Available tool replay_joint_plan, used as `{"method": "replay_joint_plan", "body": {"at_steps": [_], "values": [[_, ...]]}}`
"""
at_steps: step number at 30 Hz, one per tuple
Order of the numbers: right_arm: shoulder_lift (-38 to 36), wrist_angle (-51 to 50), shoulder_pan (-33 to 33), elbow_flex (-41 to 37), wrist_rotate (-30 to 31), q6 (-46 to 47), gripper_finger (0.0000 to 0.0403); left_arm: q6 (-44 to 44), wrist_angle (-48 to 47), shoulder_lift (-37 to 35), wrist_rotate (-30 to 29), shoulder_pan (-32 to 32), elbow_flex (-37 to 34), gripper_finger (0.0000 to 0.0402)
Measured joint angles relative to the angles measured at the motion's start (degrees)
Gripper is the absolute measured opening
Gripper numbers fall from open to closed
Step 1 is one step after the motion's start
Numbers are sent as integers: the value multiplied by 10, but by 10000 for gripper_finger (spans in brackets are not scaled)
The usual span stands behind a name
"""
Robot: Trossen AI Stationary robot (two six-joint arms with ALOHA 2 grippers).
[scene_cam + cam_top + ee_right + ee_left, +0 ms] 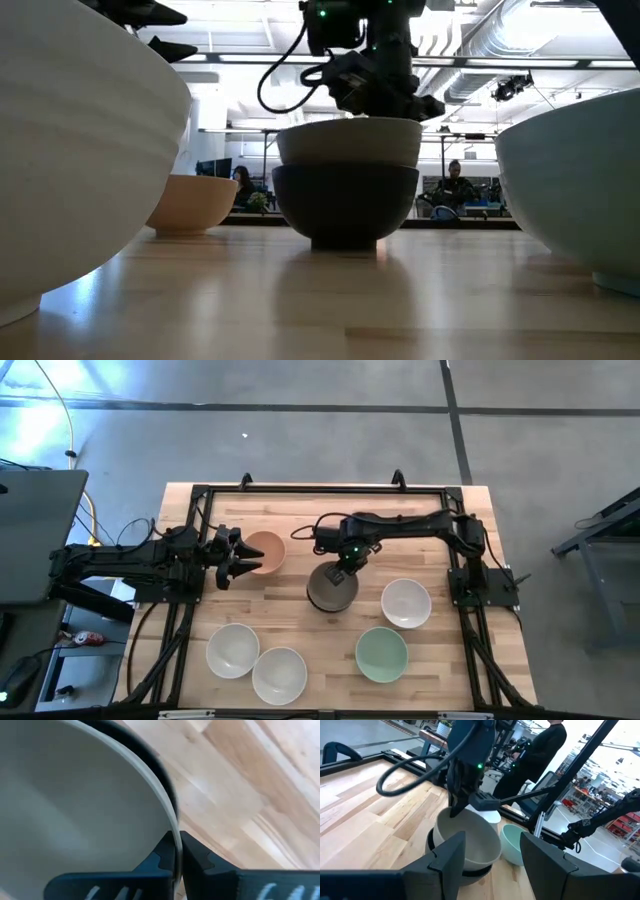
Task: Nest bowls inside each other
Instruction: Stack the gray bowl on the black bowl
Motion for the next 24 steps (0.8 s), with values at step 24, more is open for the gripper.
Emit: {"method": "replay_joint_plan", "body": {"at_steps": [24], "values": [[0, 39, 6, -16, 7, 14, 71, -11, 0, 0, 0, 0, 0, 180]]}}
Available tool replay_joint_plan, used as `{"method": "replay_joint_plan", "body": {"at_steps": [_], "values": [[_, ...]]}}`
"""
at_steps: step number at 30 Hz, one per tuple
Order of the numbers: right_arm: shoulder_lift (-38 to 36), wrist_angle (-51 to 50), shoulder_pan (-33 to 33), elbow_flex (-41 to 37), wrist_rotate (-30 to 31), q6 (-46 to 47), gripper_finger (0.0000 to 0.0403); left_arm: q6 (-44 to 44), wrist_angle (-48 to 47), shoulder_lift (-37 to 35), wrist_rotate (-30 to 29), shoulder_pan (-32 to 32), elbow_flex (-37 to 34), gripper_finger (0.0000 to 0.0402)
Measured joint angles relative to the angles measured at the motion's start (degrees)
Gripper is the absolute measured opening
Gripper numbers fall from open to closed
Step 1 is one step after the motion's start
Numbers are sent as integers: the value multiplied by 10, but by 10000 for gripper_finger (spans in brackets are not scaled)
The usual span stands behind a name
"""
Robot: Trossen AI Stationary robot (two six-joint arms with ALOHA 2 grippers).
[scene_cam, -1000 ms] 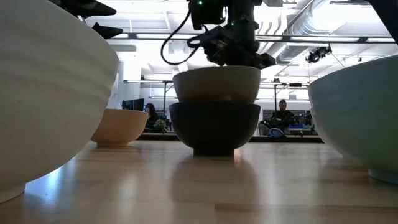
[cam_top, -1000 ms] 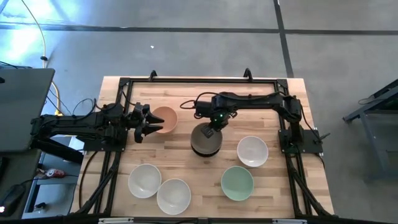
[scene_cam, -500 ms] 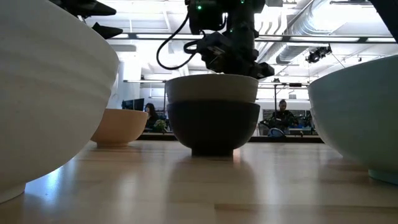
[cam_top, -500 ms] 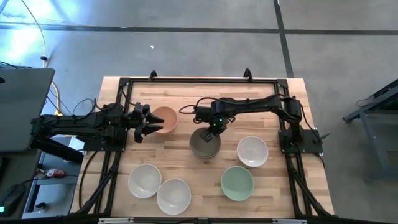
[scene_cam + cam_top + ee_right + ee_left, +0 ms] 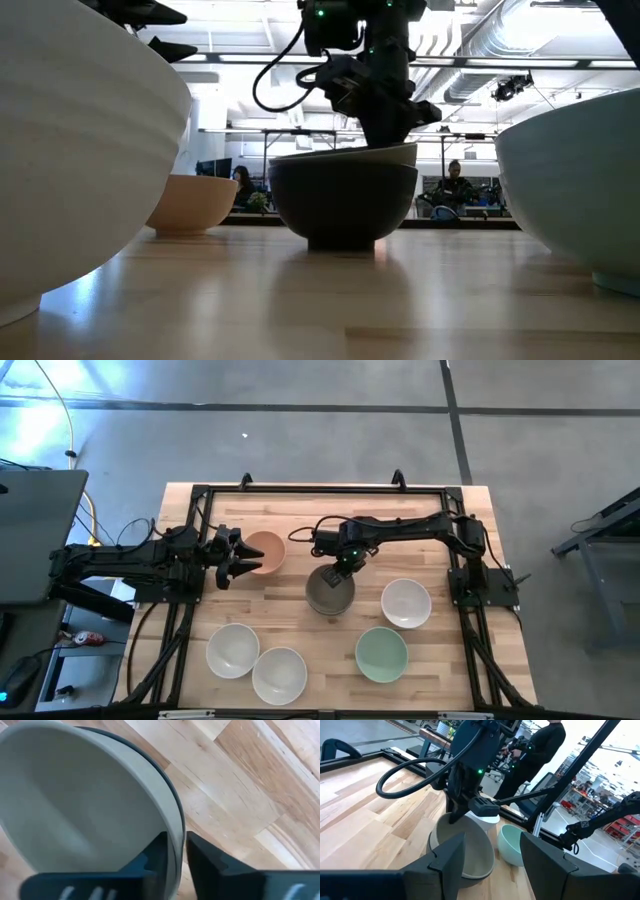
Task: Nest bowls inside each other
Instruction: Stack the gray bowl on the black bowl
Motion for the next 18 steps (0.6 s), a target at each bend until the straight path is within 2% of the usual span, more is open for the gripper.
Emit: {"method": "replay_joint_plan", "body": {"at_steps": [4, 7, 18], "values": [[0, 0, 0, 0, 5, 0, 108, 0, 0, 0, 0, 0, 0, 180], [0, 0, 0, 0, 5, 0, 121, 0, 0, 0, 0, 0, 0, 180], [0, -13, 1, 1, 6, -2, 96, 0, 0, 0, 0, 0, 0, 180]]}}
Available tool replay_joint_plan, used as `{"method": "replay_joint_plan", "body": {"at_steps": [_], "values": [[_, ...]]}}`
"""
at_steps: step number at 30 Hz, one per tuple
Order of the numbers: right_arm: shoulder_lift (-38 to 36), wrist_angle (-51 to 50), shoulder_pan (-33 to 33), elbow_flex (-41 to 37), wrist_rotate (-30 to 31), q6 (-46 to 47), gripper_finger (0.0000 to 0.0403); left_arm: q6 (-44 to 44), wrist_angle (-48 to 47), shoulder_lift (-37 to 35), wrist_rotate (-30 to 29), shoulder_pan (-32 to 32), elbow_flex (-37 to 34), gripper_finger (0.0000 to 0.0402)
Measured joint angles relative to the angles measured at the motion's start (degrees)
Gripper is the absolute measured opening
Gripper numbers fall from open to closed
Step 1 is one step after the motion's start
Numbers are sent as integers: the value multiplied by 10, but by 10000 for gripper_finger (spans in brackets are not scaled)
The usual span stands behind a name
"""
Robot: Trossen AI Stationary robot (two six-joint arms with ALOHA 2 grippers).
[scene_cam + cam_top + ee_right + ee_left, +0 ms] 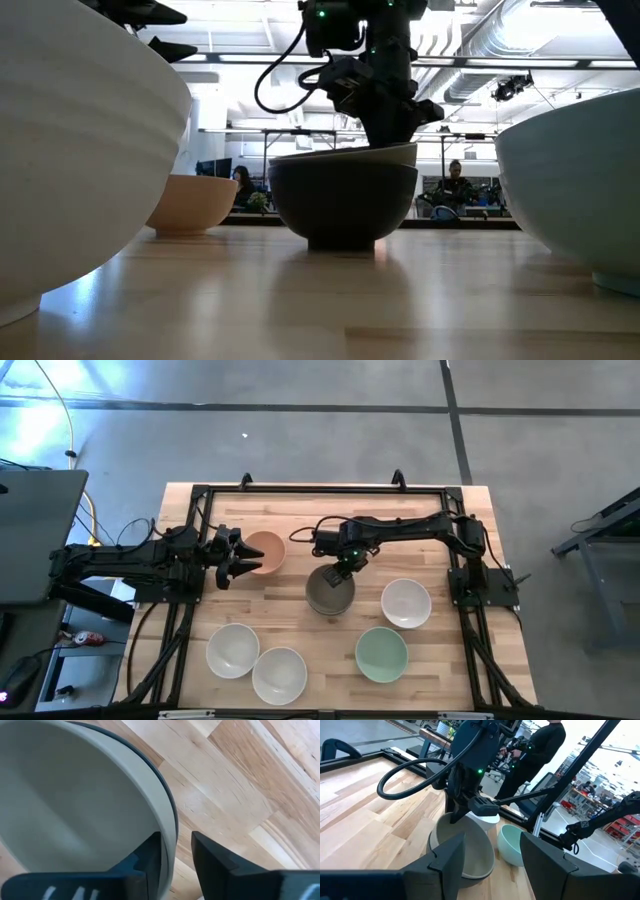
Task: Nest bowls inside each other
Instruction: Stack the gray bowl on the black bowl
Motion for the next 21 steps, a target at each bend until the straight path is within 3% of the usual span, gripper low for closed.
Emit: {"method": "replay_joint_plan", "body": {"at_steps": [16, 21], "values": [[-24, -15, 0, 1, 20, 9, 94, 2, 0, 0, 0, 0, 0, 180], [-24, -13, 1, 1, 22, 5, 73, 1, 0, 0, 0, 0, 0, 180]]}}
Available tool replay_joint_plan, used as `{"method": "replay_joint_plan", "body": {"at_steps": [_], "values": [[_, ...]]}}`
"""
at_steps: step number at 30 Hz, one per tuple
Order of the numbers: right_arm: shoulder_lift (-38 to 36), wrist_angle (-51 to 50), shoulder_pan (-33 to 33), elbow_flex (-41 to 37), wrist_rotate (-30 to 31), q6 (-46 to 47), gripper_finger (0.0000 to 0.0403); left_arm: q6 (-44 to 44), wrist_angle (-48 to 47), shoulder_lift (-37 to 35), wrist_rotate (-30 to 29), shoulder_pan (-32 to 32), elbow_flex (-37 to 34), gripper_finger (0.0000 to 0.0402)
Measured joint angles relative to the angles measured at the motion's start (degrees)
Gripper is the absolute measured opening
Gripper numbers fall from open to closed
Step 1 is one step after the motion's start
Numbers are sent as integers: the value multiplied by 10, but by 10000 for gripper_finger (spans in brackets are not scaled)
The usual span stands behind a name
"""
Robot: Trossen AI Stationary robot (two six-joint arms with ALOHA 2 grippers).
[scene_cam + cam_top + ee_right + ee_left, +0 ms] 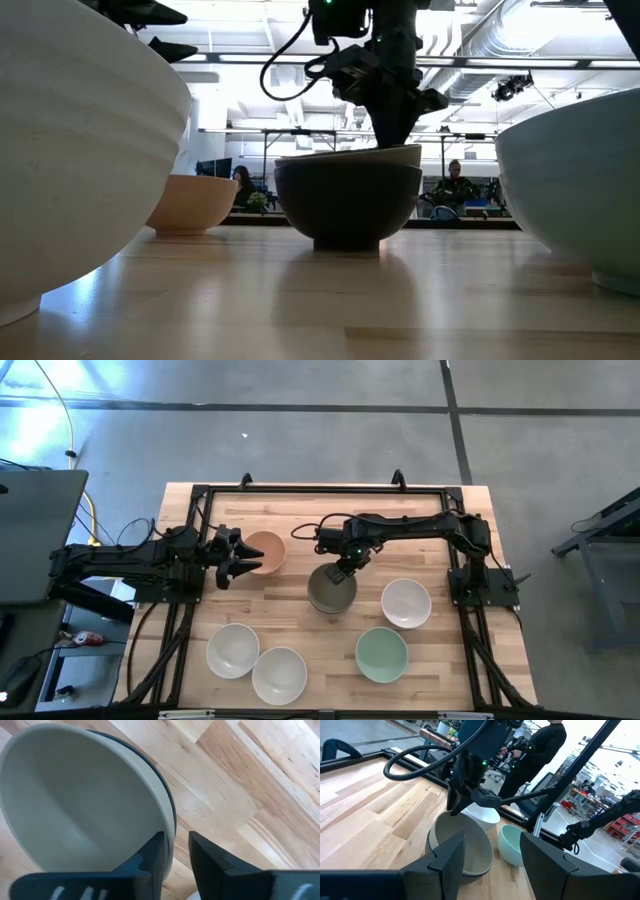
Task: Nest bowls inside each other
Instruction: Stack the gray bowl on the black bowl
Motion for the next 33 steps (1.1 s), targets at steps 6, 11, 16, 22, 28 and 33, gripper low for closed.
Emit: {"method": "replay_joint_plan", "body": {"at_steps": [6, 11, 16, 22, 28, 33], "values": [[0, 7, 0, 0, 0, -12, 8, -1, -1, 0, 0, 0, 0, 180], [0, 13, 0, 0, 0, -13, 5, -1, -2, 0, 0, 0, 0, 180], [0, 14, 0, 0, 0, -14, 2, -1, -2, 0, 0, 0, 0, 180], [5, 16, 0, 0, -12, -16, 1, -1, -2, 0, 0, 0, 0, 180], [15, 26, 6, 0, -13, -16, 1, -1, -2, 0, 0, 0, 0, 180], [15, 29, 6, 0, -14, -16, 0, -1, -2, 0, 0, 0, 0, 180]]}}
